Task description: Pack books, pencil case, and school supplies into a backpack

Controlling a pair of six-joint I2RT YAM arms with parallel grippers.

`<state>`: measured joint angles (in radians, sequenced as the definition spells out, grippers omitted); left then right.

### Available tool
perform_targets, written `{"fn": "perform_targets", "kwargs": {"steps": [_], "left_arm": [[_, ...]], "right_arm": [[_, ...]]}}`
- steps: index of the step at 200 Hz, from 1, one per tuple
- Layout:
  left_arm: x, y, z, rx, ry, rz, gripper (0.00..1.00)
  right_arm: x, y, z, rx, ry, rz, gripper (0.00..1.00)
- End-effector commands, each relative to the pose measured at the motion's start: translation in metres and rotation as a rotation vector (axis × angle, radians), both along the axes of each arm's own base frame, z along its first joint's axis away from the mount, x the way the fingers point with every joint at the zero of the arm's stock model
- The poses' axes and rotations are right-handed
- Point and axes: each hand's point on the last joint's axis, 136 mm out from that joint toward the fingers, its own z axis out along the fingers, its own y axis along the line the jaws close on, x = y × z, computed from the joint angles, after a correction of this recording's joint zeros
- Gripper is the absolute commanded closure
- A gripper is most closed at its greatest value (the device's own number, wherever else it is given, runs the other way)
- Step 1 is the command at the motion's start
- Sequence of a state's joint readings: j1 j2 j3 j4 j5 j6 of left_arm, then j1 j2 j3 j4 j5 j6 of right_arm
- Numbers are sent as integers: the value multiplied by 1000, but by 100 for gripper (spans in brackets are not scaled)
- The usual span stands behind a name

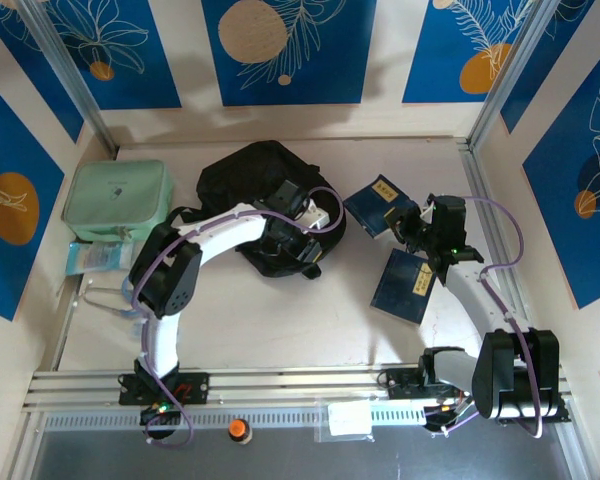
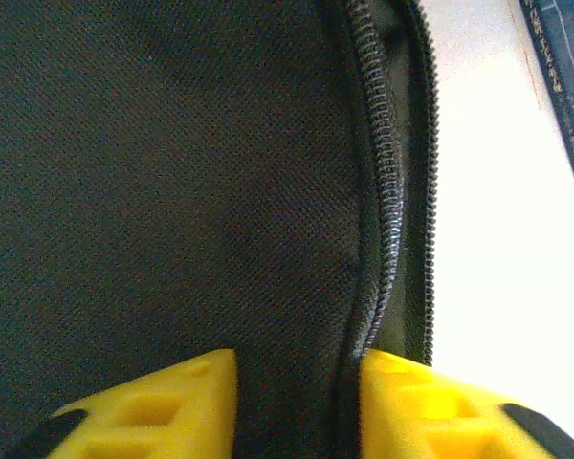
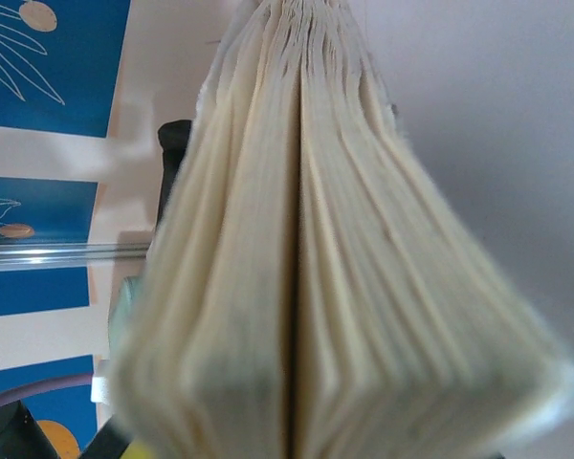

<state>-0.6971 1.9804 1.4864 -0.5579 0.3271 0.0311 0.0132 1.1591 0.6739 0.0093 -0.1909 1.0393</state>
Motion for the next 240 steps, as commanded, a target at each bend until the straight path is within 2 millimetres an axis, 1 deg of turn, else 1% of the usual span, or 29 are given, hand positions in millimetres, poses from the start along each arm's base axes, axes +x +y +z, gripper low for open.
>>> {"fn": "perform_targets", "kwargs": {"steps": [1, 15, 28, 33, 43, 56, 82, 107, 135, 157, 169, 188, 201, 222, 240], "left_arm": [[1, 0, 7, 25, -20, -20, 73], [3, -1, 17, 6, -37, -18, 80], [5, -3, 29, -16, -49, -12, 92], [6, -3, 33, -24, -53, -7, 95], [8, -3, 42, -44, -63, 3, 96], [13, 1, 53, -68, -80, 32, 100], [28, 13, 80, -129, -133, 105, 100], [45, 29, 115, -201, -220, 193, 100], [62, 46, 153, -270, -340, 282, 100], [70, 51, 179, -328, -437, 319, 100], [72, 50, 190, -365, -477, 321, 100], [74, 51, 199, -395, -514, 321, 100], [72, 49, 203, -414, -530, 306, 100], [67, 47, 208, -447, -557, 273, 100], [62, 44, 212, -473, -571, 246, 100]], "right_arm": [[-2, 0, 13, 7, -46, 14, 97], [-3, 0, 14, 5, -48, 13, 97], [-4, -1, 16, 3, -54, 14, 97], [-5, -2, 17, 1, -58, 14, 97], [-7, -5, 20, -6, -61, 10, 97], [-11, -13, 25, -20, -72, -8, 97], [-21, -26, 35, -48, -93, -36, 97], [-32, -22, 40, -54, -97, -3, 97], [-48, -2, 43, -12, -99, 84, 97], [-57, 19, 41, 28, -88, 155, 97], [-59, 34, 38, 52, -77, 196, 97], [-60, 58, 29, 85, -43, 252, 97], [-58, 76, 25, 113, -22, 290, 97], [-51, 102, 18, 141, 5, 346, 97], [-41, 116, 13, 149, 35, 370, 97]]}}
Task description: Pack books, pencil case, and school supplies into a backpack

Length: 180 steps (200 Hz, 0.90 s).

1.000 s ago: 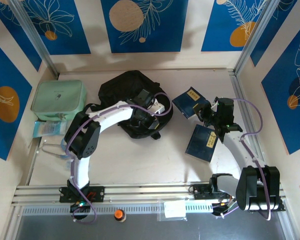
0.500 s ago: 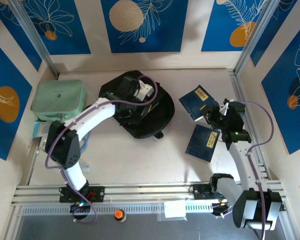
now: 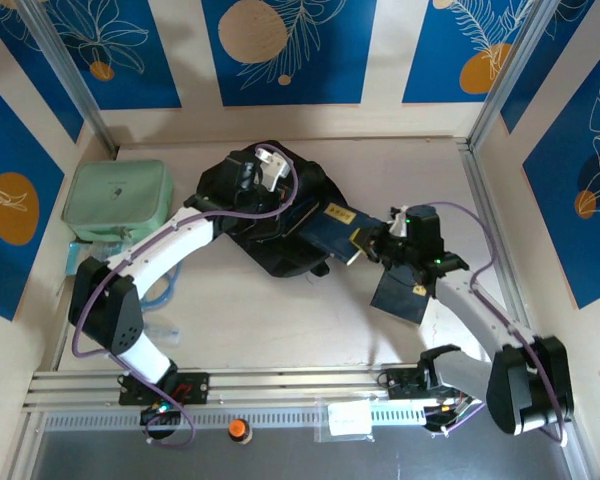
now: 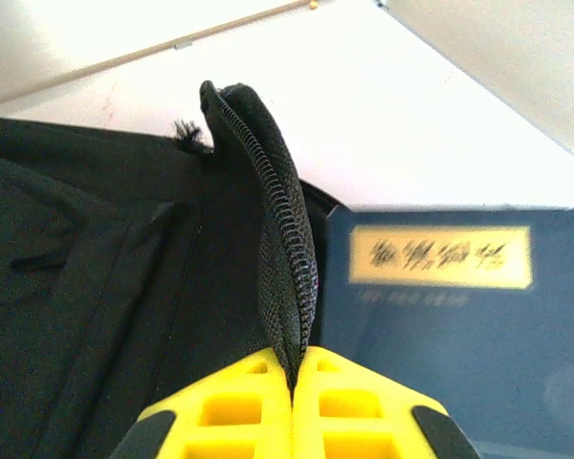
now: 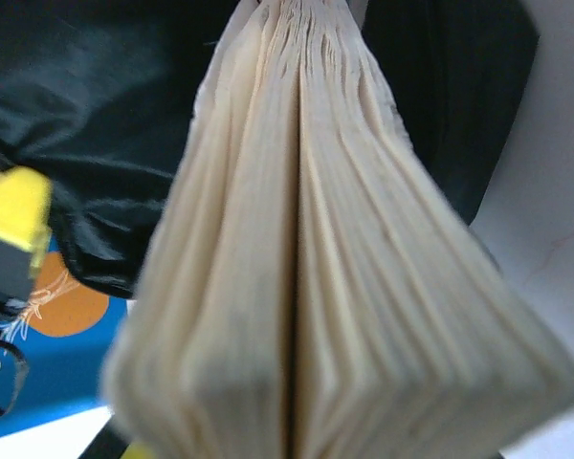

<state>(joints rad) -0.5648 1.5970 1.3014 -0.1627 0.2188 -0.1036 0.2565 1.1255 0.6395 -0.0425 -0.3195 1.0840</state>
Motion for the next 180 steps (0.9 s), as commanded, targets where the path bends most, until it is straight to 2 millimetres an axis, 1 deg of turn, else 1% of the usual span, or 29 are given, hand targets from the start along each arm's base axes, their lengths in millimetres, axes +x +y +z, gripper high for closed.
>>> {"fn": "perform_targets", "kwargs": {"steps": [1, 20, 52, 82, 111, 127, 138, 153, 173, 180], "left_arm": [[-5, -8, 52, -107, -154, -57, 100], [-6, -10, 53, -121, -172, -73, 100], [-10, -15, 55, -139, -180, -114, 100], [-13, -15, 60, -142, -199, -124, 100], [-16, -16, 65, -164, -217, -138, 100], [-16, -18, 66, -171, -221, -147, 100], [-16, -19, 68, -175, -222, -155, 100], [-16, -21, 66, -179, -215, -163, 100], [-16, -22, 64, -181, -215, -167, 100], [-16, -21, 63, -181, -214, -161, 100]], "right_arm": [[16, 22, 21, 66, -45, 37, 97], [29, 28, 15, 66, -11, 33, 97], [48, 40, 17, 81, -7, 31, 97], [64, 48, 15, 80, 19, 27, 97], [77, 56, 3, 80, 77, 17, 97], [82, 60, -6, 59, 127, 4, 97], [85, 64, -10, 44, 136, 4, 97], [91, 71, -20, 23, 168, -1, 97], [104, 83, -32, 21, 194, 8, 97], [109, 88, -39, 11, 207, 6, 97]]}}
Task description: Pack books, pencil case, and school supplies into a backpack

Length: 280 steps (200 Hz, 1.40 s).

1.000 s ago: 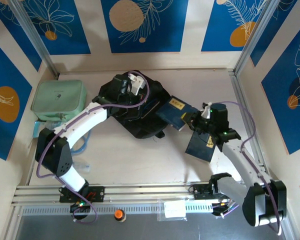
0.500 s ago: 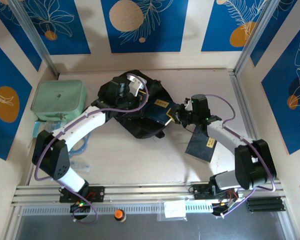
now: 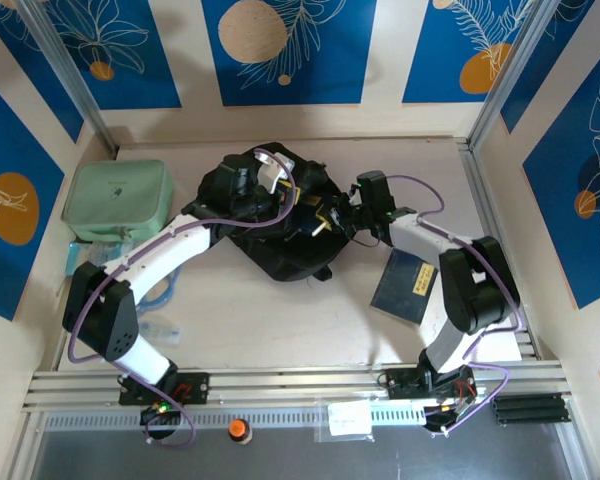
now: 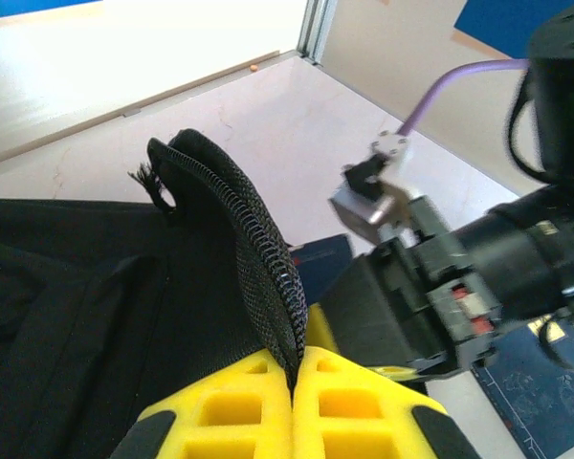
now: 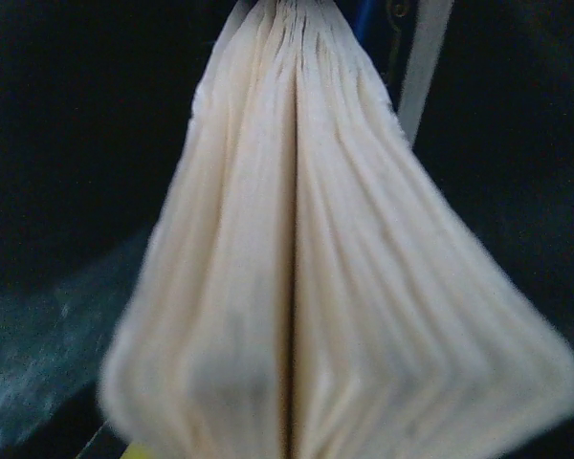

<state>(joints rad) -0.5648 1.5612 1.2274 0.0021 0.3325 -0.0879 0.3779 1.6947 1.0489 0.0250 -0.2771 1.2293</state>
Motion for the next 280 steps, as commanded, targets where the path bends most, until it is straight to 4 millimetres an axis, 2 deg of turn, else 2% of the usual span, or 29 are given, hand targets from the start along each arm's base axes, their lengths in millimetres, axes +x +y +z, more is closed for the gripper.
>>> {"fn": "perform_targets", "kwargs": {"steps": [1, 57, 71, 90, 104, 113, 143, 167, 201, 225, 250, 280], "left_arm": [[-5, -6, 44, -82, -124, -49, 100], [-1, -1, 48, -91, -95, -27, 100], [-3, -2, 47, -89, -79, -37, 100], [-2, -3, 44, -97, -81, -40, 100], [-1, -3, 42, -100, -76, -34, 100], [0, -3, 40, -102, -73, -34, 100], [1, -5, 34, -102, -56, -39, 100], [1, -7, 28, -100, -43, -42, 100], [1, -5, 26, -100, -36, -37, 100], [-1, -3, 22, -92, -26, -33, 100], [-1, -1, 19, -80, -20, -26, 100], [2, 2, 11, -58, -12, -5, 100]], "right_arm": [[16, 14, -7, -6, 26, -6, 97], [59, 37, -56, -77, 116, -76, 93], [62, 42, -62, -79, 133, -68, 83], [57, 38, -65, -102, 148, -62, 65], [50, 33, -61, -113, 144, -59, 57], [45, 29, -59, -120, 141, -57, 56], [31, 16, -56, -130, 135, -57, 56], [24, 11, -61, -150, 141, -57, 65], [28, 20, -69, -131, 155, -33, 80], [35, 29, -71, -130, 132, -17, 83], [41, 38, -59, -99, 74, 12, 84], [28, 30, -33, -116, 17, 14, 77]]}}
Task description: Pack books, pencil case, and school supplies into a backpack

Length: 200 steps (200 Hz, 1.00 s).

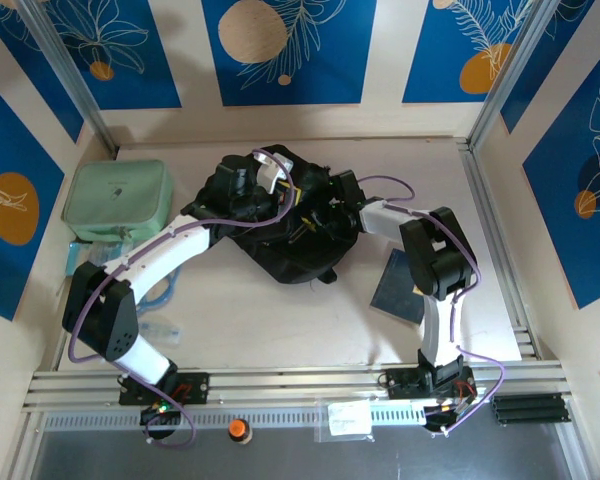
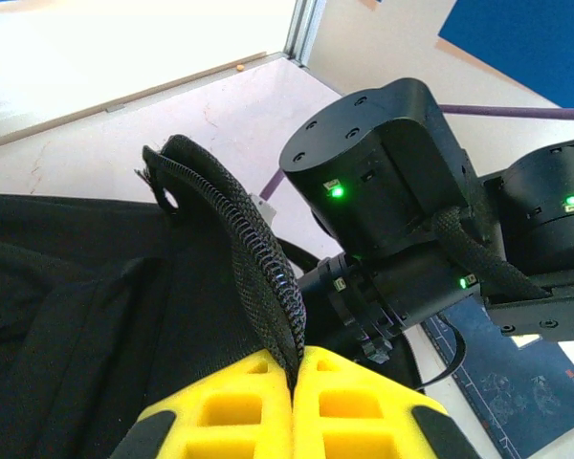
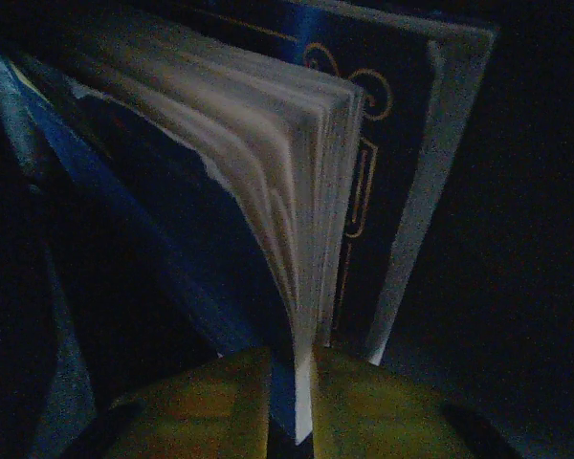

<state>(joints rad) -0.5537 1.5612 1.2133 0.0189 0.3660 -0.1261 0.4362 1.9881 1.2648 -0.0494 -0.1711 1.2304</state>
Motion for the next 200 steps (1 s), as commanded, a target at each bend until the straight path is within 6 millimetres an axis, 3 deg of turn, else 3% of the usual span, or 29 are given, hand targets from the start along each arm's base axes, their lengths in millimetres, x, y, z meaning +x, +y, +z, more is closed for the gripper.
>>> {"fn": "perform_targets", "kwargs": {"steps": [1, 41, 75, 88, 110, 123, 152, 200], "left_arm": [[3, 1, 12, -24, -45, 1, 100], [4, 0, -3, -7, -6, -5, 100], [-4, 0, -18, 4, 70, -23, 93], [-10, 1, -23, -1, 105, -30, 79], [-17, 5, -31, -40, 179, -10, 43], [-20, 8, -39, -76, 251, 4, 34], [-25, 16, -76, -91, 400, 70, 28], [-21, 54, -158, 138, 573, 295, 28]], "right_arm": [[-7, 2, 36, 12, -93, 38, 76], [-38, -22, 61, -103, -174, 81, 73], [-63, -77, 73, -286, -219, 17, 70], [-71, -105, 78, -358, -232, -41, 65], [-83, -155, 79, -470, -224, -150, 52], [-90, -178, 76, -504, -205, -200, 47], [-101, -204, 66, -511, -163, -250, 42], [-108, -209, 48, -497, -100, -266, 40]]}}
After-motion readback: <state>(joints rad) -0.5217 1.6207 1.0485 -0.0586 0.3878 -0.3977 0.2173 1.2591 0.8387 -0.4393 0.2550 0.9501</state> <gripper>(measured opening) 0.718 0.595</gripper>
